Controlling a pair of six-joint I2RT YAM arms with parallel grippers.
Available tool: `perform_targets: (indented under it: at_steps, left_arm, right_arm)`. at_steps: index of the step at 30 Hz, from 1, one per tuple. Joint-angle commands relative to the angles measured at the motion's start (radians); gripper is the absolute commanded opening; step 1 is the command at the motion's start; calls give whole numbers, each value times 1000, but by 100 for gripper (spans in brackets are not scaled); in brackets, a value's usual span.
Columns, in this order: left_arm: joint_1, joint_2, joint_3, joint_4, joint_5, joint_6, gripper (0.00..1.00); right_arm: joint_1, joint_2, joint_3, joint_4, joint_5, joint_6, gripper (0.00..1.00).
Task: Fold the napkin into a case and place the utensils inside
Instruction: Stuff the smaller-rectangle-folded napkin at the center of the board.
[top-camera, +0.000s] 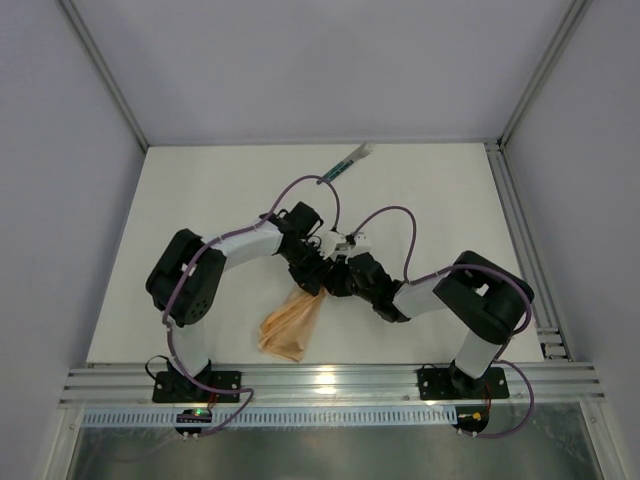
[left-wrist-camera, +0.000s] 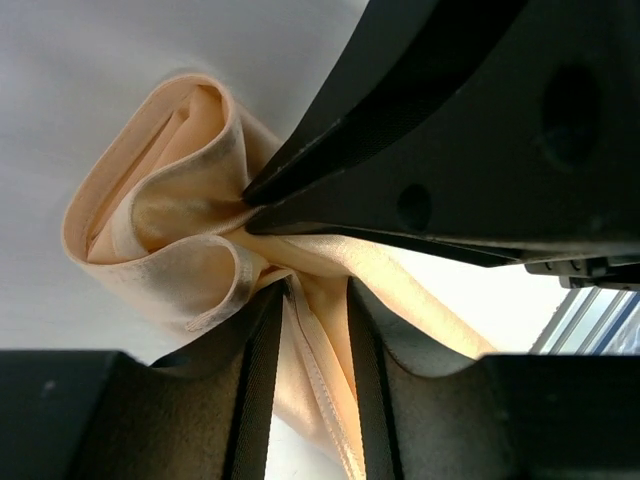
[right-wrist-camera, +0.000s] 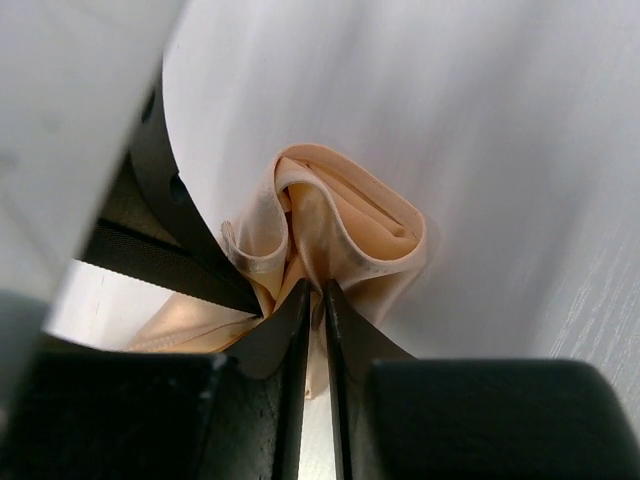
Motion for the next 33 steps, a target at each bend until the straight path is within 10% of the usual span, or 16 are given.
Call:
perform_targets:
  at_steps: [1,26,33]
  left_arm:
    - [-7,7,4,65,86,-35,37]
    - [41,39,18,73,73,-75,44]
    - [41,59,30,76,55,-85,44]
  right_arm:
    - [7,28,-10,-1,-32,10,15]
    - [5,79,24,22,-106,21,38]
    - [7,146,41,16,-101,35,10]
